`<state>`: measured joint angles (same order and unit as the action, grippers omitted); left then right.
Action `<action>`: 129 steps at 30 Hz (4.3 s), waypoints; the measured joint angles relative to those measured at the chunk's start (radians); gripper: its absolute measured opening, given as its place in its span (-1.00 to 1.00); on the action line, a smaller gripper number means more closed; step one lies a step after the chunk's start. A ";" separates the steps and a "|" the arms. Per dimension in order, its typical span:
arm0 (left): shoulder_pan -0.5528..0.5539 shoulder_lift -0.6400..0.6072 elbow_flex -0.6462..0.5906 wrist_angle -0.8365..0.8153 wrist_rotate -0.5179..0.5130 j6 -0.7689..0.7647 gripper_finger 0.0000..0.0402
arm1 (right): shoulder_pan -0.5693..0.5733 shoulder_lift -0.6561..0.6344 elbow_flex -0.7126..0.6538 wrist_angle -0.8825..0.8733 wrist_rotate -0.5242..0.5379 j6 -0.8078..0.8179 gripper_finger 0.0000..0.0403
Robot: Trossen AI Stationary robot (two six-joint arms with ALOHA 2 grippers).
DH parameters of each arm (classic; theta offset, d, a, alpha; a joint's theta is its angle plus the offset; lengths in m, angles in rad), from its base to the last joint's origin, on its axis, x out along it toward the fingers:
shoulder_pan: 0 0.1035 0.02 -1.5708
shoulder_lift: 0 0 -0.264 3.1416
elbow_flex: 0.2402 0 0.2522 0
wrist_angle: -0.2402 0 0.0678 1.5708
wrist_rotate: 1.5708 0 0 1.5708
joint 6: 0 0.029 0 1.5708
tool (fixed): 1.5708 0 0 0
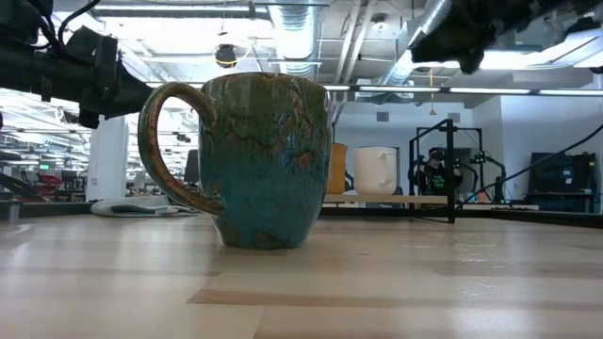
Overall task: Stack small to large cups/mugs on shelf
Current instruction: Put the brown mug on the shelf
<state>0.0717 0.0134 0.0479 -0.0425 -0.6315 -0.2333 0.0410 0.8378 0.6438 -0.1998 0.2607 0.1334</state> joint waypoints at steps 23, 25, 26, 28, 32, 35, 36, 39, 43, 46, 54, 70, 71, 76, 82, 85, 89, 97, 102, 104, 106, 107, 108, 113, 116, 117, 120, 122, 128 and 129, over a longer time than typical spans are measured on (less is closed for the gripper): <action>0.000 0.000 0.000 0.000 0.000 0.000 -0.31 | -0.031 -0.487 -0.384 0.211 0.016 0.077 -0.44; 0.000 0.000 0.000 0.000 0.000 0.000 -0.31 | -0.032 -0.537 -0.416 0.207 0.038 0.077 -0.44; 0.000 0.000 0.000 0.000 0.000 0.000 -0.31 | -0.031 -0.558 -0.429 0.206 0.047 0.078 -0.44; 0.000 0.000 0.000 0.000 0.000 0.000 -0.31 | -0.031 -0.597 -0.453 0.209 0.059 0.077 -0.44; 0.000 0.000 0.000 0.003 0.000 -0.002 -0.31 | -0.042 -0.650 -0.481 0.188 0.060 0.023 -0.44; 0.000 0.000 -0.003 0.026 0.013 -0.053 -0.31 | -0.050 -0.665 -0.481 0.144 0.059 -0.040 -0.44; 0.000 0.000 -0.004 0.037 0.031 -0.065 -0.31 | -0.050 -0.665 -0.481 0.146 0.058 -0.041 -0.44; 0.000 0.000 -0.006 0.066 0.133 -0.068 -0.31 | -0.053 -0.666 -0.481 0.151 0.059 -0.039 -0.44; 0.000 0.000 -0.006 0.160 0.286 -0.069 -0.31 | -0.069 -0.666 -0.481 0.148 0.058 -0.039 -0.44; 0.000 0.000 -0.005 0.273 0.343 -0.061 -0.31 | -0.086 -0.665 -0.481 0.149 0.059 -0.052 -0.44; 0.000 0.000 0.029 0.445 0.378 -0.020 -0.31 | -0.131 -0.665 -0.481 0.149 0.058 -0.054 -0.44; 0.000 0.465 0.398 0.249 0.540 0.167 -0.31 | -0.181 -0.665 -0.480 0.151 0.055 -0.054 -0.44; 0.000 0.512 0.430 0.231 0.564 0.173 -0.31 | -0.184 -0.665 -0.480 0.152 0.055 -0.054 -0.44; 0.000 0.752 0.589 0.176 0.777 0.291 -0.31 | -0.201 -0.665 -0.480 0.151 0.055 -0.055 -0.44; 0.000 0.985 0.795 -0.017 0.871 0.372 -0.31 | -0.214 -0.665 -0.480 0.148 0.055 -0.055 -0.44; 0.000 1.084 0.881 -0.108 0.916 0.373 -0.31 | -0.214 -0.665 -0.480 0.148 0.055 -0.055 -0.44; -0.003 1.194 0.962 -0.171 0.969 0.364 -0.31 | -0.214 -0.665 -0.480 0.148 0.055 -0.055 -0.44; -0.053 1.357 1.053 -0.242 0.969 0.379 -0.31 | -0.214 -0.665 -0.480 0.148 0.055 -0.055 -0.44; -0.095 1.427 1.078 -0.291 0.936 0.379 -0.31 | -0.214 -0.665 -0.480 0.148 0.055 -0.055 -0.44; -0.111 1.451 1.078 -0.292 0.932 0.379 -0.31 | -0.214 -0.665 -0.480 0.147 0.055 -0.055 -0.44; -0.120 1.469 1.078 -0.291 0.933 0.374 -0.31 | -0.214 -0.665 -0.480 0.147 0.055 -0.055 -0.44; -0.124 1.476 1.078 -0.291 0.933 0.369 -0.31 | -0.214 -0.665 -0.480 0.147 0.055 -0.055 -0.44; -0.125 1.482 1.078 -0.289 0.933 0.364 -0.31 | -0.214 -0.665 -0.480 0.147 0.055 -0.055 -0.44; -0.125 1.496 1.077 -0.292 0.932 0.363 -0.31 | -0.214 -0.665 -0.480 0.147 0.055 -0.055 -0.44; -0.125 1.496 1.077 -0.293 0.900 0.375 -0.31 | -0.214 -0.665 -0.480 0.147 0.055 -0.055 -0.44; -0.125 1.496 1.077 -0.296 0.888 0.380 -0.31 | -0.214 -0.665 -0.480 0.147 0.055 -0.055 -0.44; -0.125 1.496 1.077 -0.330 0.879 0.414 -0.31 | -0.214 -0.665 -0.480 0.147 0.055 -0.055 -0.44; -0.125 1.515 1.078 -0.326 0.880 0.435 -0.31 | -0.214 -0.665 -0.480 0.147 0.055 -0.055 -0.44; -0.133 1.571 1.078 -0.335 0.885 0.439 -0.31 | -0.214 -0.662 -0.479 0.147 0.055 -0.054 -0.44; -0.136 1.581 1.077 -0.327 0.885 0.440 -0.31 | -0.214 -0.661 -0.479 0.145 0.054 -0.055 -0.44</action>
<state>-0.0646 1.5949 1.1253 -0.3697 0.2539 0.2064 -0.1730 0.1773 0.1650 -0.0550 0.3148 0.0788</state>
